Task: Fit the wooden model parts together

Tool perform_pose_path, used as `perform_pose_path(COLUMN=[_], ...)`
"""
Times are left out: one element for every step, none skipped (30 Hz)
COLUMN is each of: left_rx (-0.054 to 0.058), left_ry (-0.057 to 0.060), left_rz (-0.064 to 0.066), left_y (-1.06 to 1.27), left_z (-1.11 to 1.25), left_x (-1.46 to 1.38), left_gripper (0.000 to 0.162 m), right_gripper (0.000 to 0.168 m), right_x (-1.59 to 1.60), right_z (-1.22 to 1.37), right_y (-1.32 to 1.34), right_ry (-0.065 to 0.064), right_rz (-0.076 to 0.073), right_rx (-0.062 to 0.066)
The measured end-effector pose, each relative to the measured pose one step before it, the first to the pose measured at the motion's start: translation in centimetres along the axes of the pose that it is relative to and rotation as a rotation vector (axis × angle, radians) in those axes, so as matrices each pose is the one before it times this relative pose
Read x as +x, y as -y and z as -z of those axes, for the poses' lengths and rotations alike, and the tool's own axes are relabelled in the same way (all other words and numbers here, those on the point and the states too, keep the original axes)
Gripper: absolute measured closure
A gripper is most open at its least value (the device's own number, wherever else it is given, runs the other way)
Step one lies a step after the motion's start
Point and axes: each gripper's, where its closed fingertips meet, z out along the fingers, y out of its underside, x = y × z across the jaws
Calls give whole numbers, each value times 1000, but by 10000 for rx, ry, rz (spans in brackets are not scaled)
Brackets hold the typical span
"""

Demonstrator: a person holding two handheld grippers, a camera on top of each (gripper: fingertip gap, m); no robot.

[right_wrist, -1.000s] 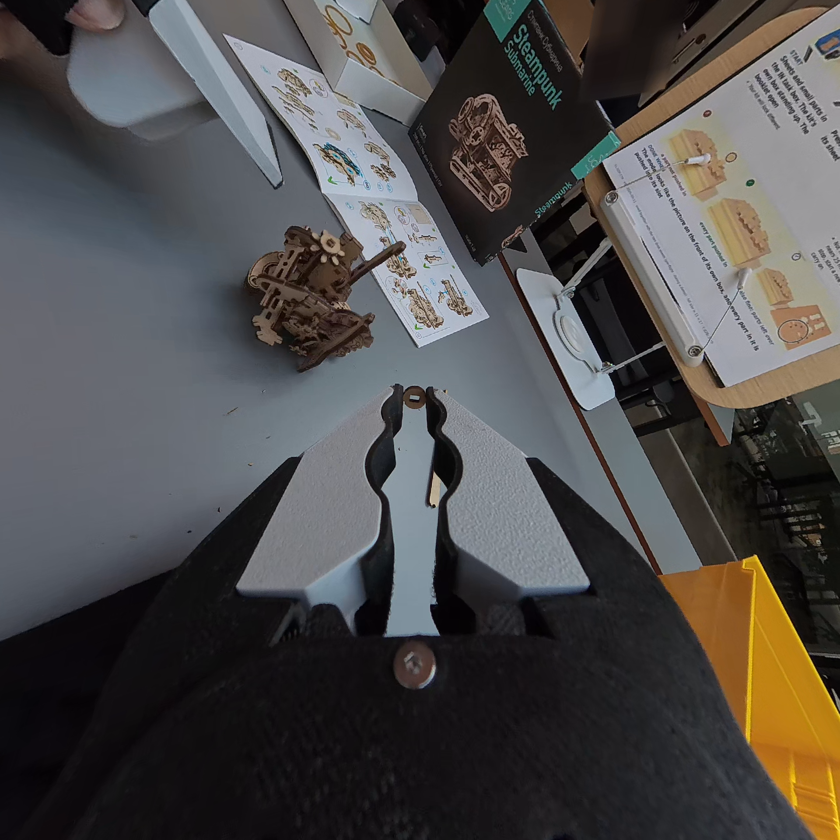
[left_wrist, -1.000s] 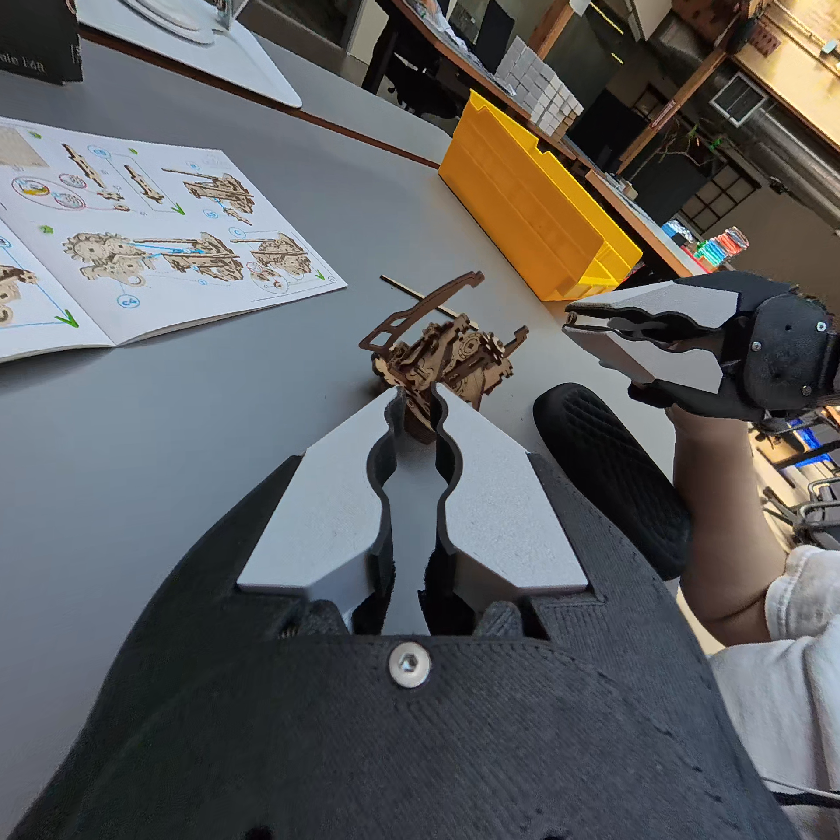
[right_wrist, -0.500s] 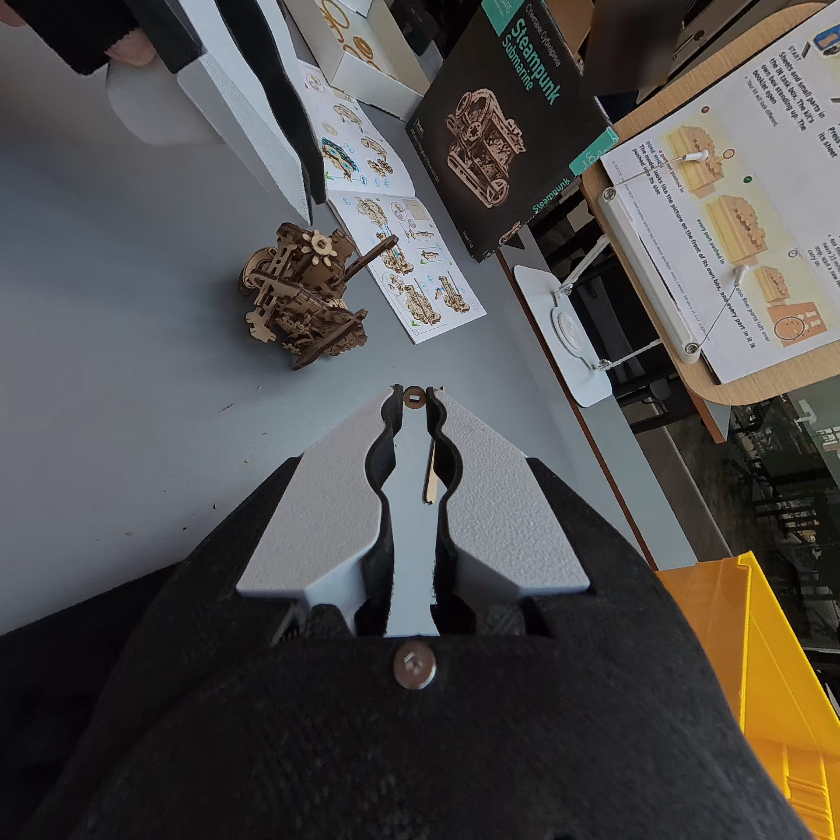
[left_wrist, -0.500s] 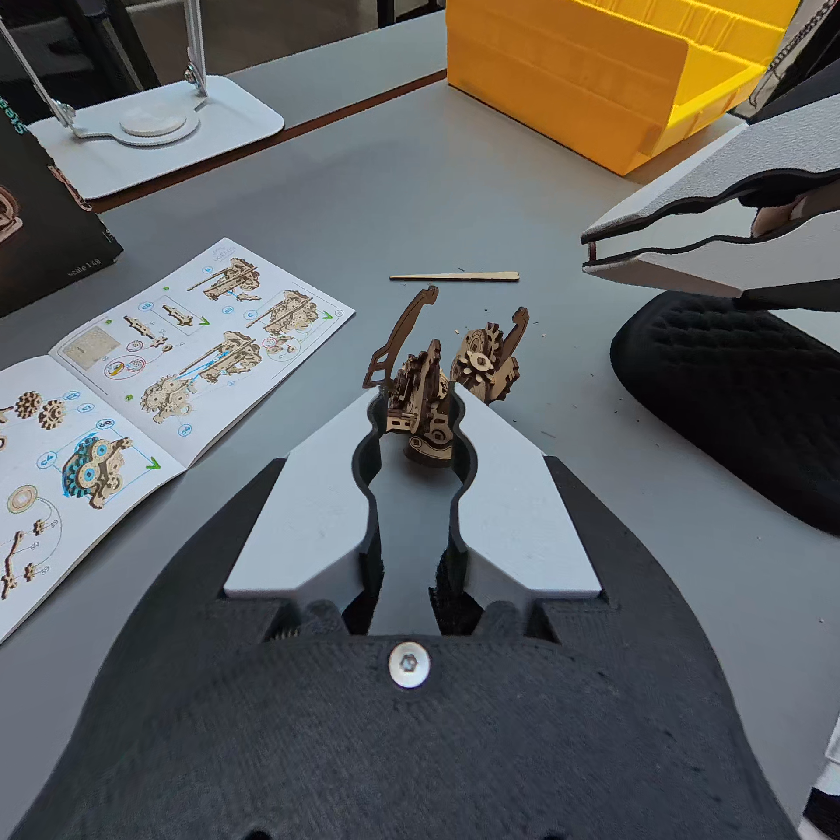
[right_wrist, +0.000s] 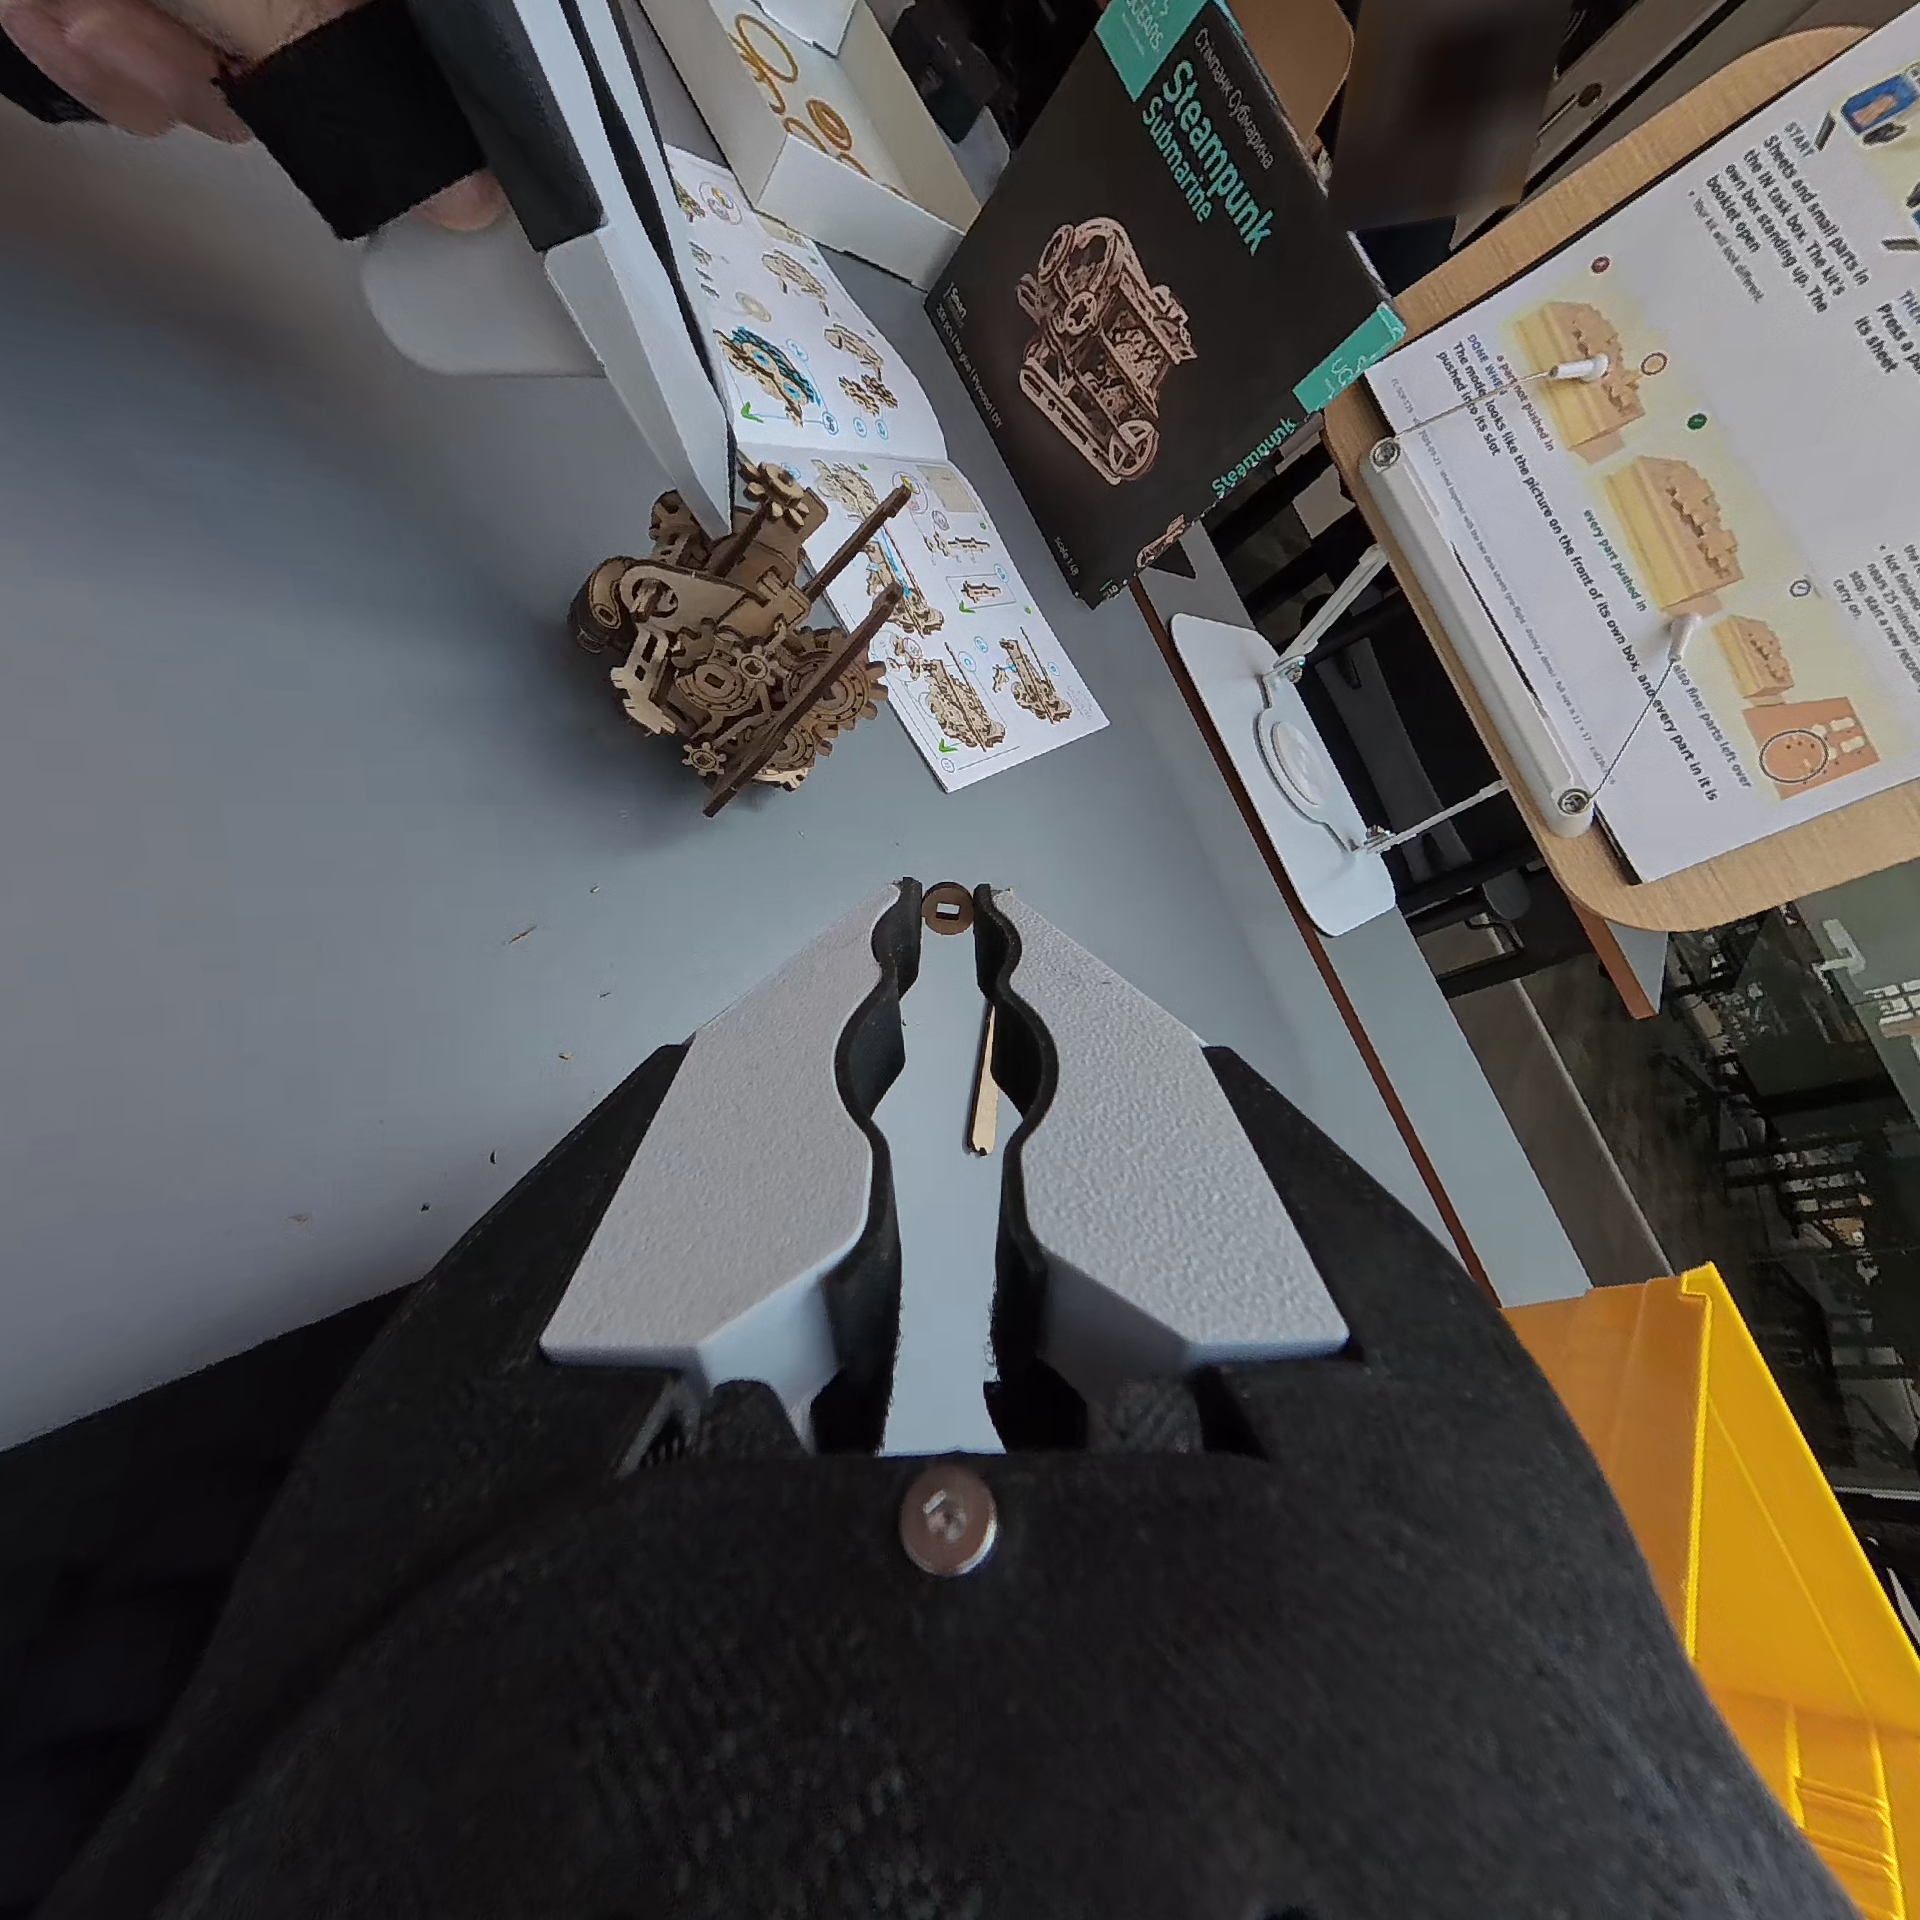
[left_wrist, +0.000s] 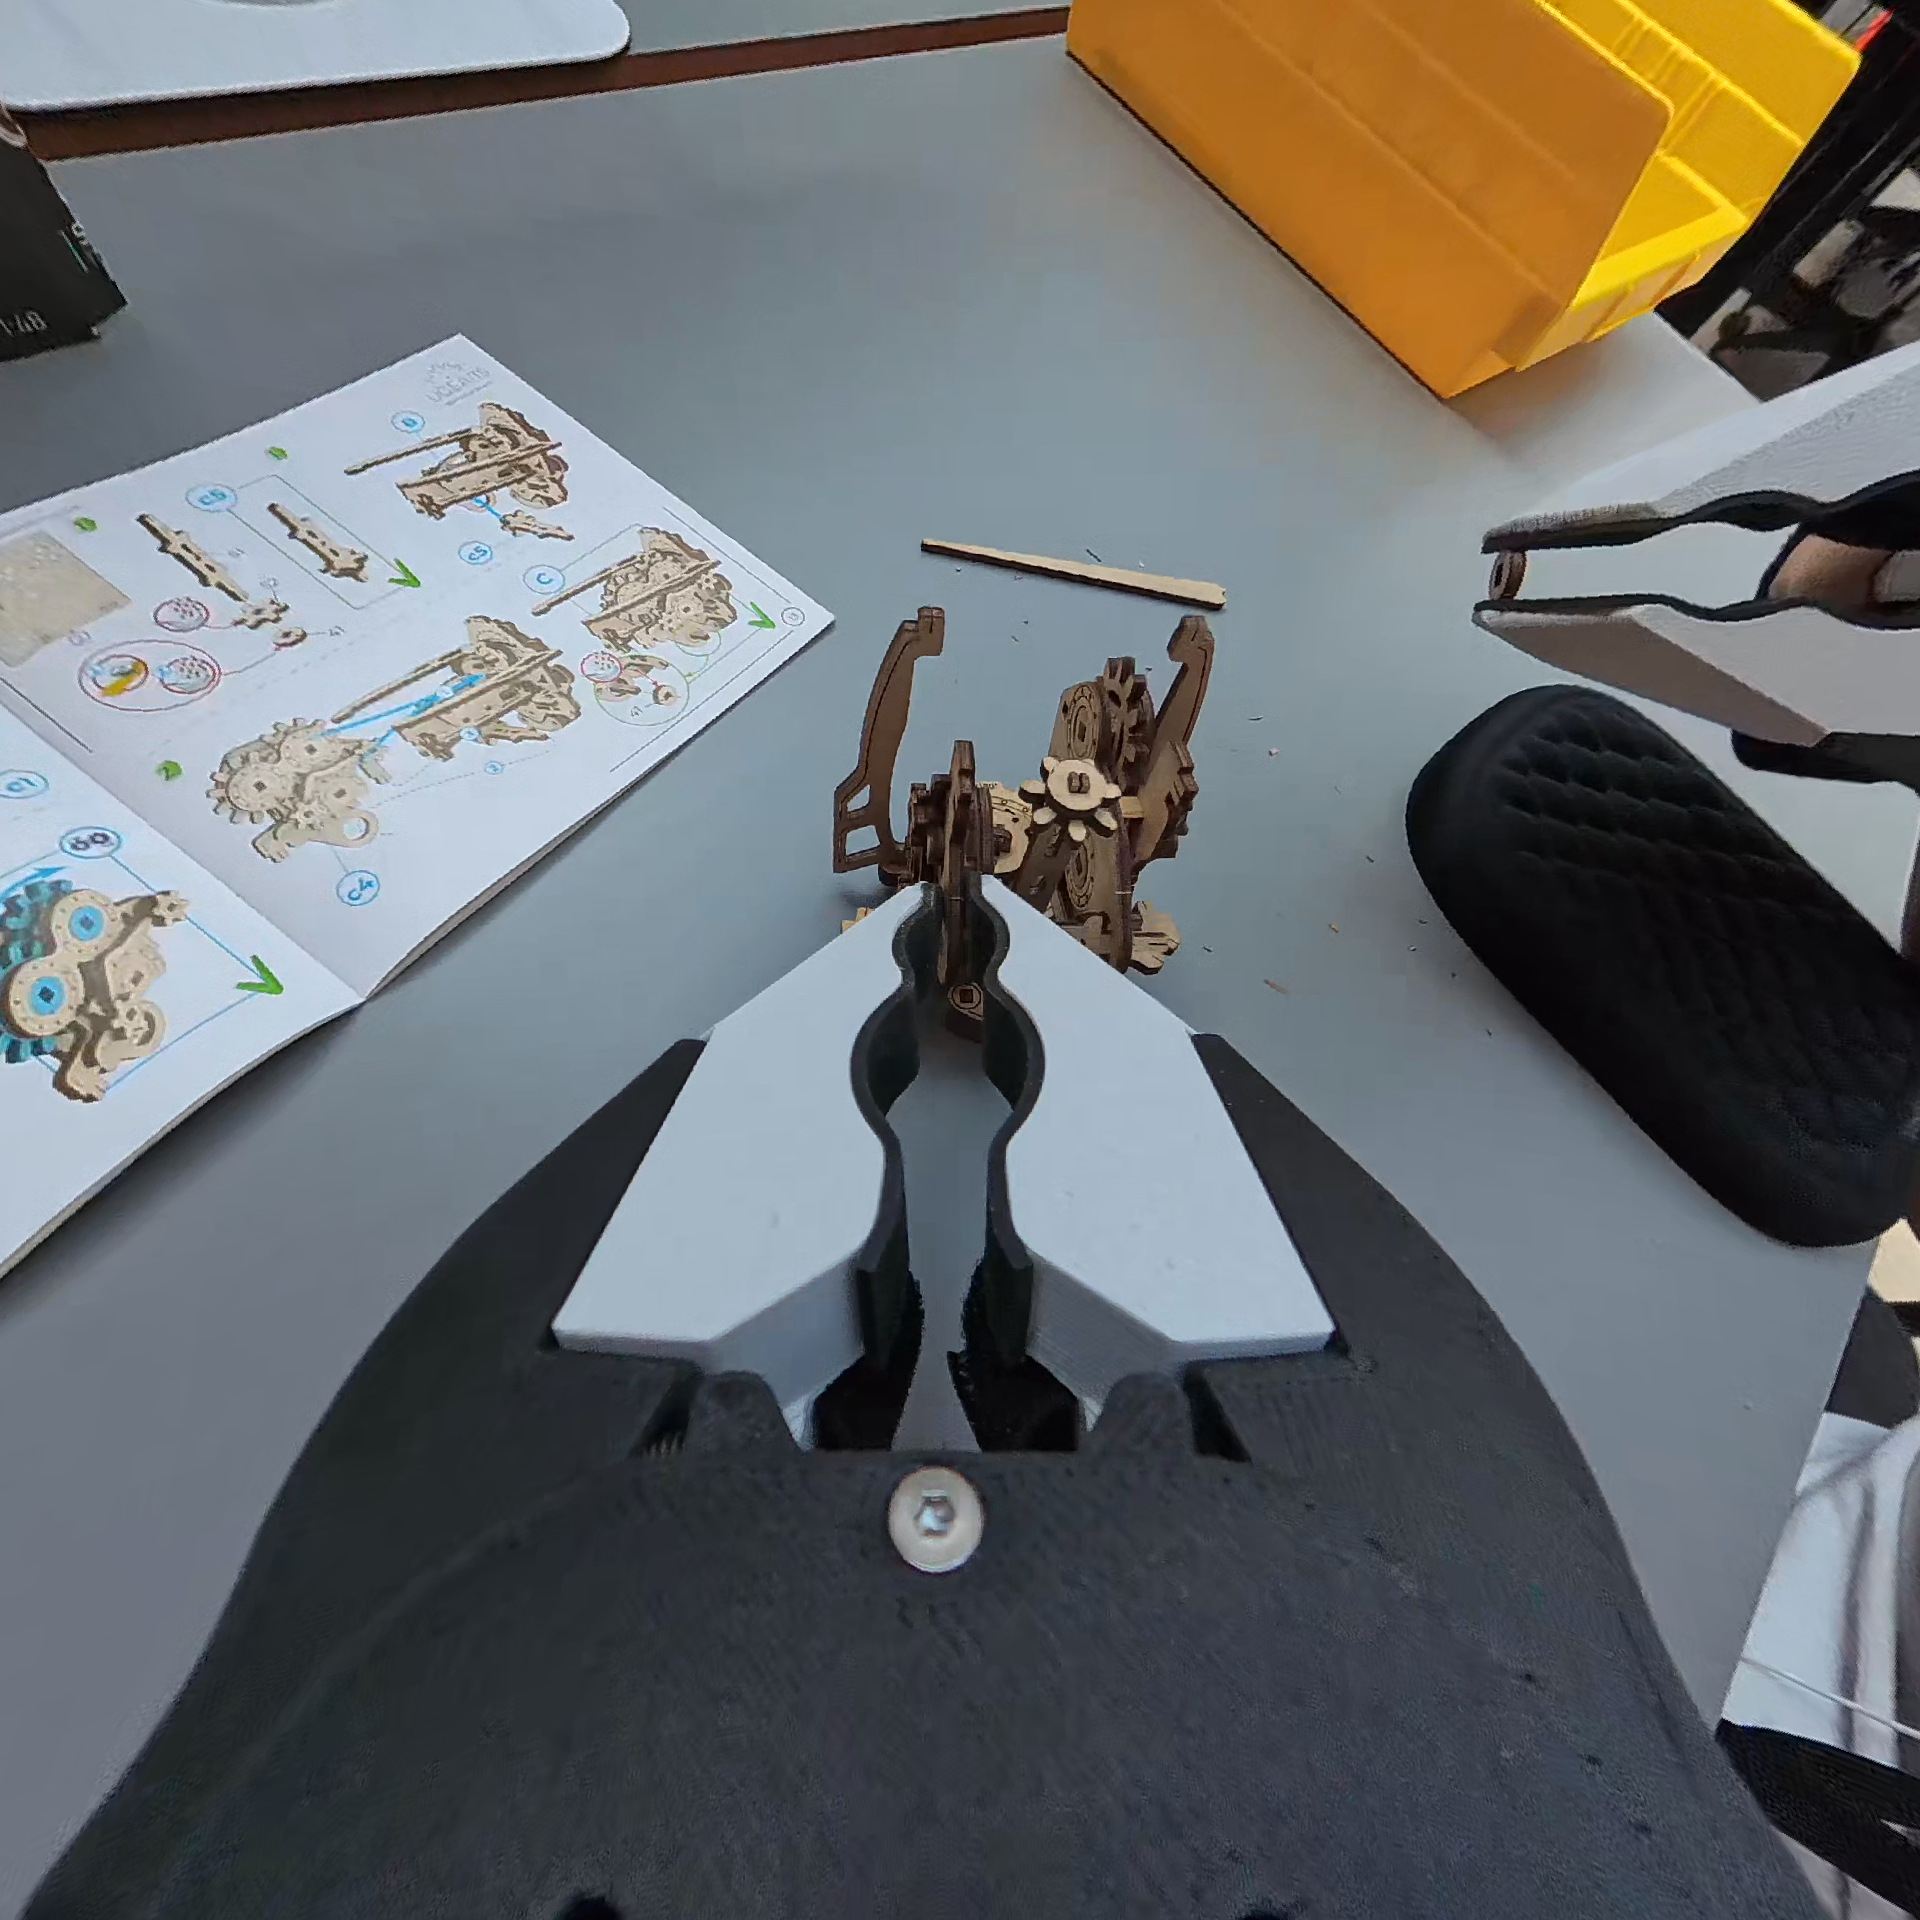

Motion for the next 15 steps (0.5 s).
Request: perform_pose_path(left_rx=[95, 96, 69, 54, 53, 51, 55, 75, 81, 72, 84, 123, 166, 221, 254], left_ry=[-314, -332, -304, -258, -219, -163, -78, -29, 42, 85, 56, 34, 79, 127, 211], left_rz=[529, 534, 497, 418, 294, 191, 133, 43, -5, 12, 29, 26, -5, -87, -220], left_y=[-33, -39, -61, -73, -75, -77, -64, -6, 15, 42, 68, 141, 213, 316, 377], left_z=[84, 81, 75, 67, 67, 71, 85, 110, 109, 128, 161, 231, 324, 406, 464], left_x=[-137, -126, -155, -170, -121, -64, -84, -57, -76, -96, -31, 30, 47, 107, 169], left_gripper=[159, 159, 159, 159, 159, 159, 159, 159, 158, 152, 145, 141, 138, 136, 135], right_gripper=[160, 160, 160, 160, 160, 160, 160, 160, 160, 160, 160, 160, 160, 160, 160], right_x=[-63, -60, -72, -55, -37, -22, -26, -20, -12, -19, 1, -14, 0, 9, 21], right_z=[-34, -26, -38, -31, -27, -26, -22, -18, -27, -30, -15, -10, -3, 14, 18], right_y=[-1, 3, -19, -22, -16, -9, -5, -12, -26, -32, -33, -9, 6, 23, 12], right_ry=[24, 20, 24, 18, 10, 11, 15, 13, 8, 6, 0, 5, 1, -9, -14], right_rz=[7, 19, 22, 15, 9, 3, -11, -8, -3, 1, 7, 0, 1, 8, 6], right_rx=[-8, -11, -16, -19, -14, -3, 0, -5, -10, -16, -15, -8, 4, 8, 5])
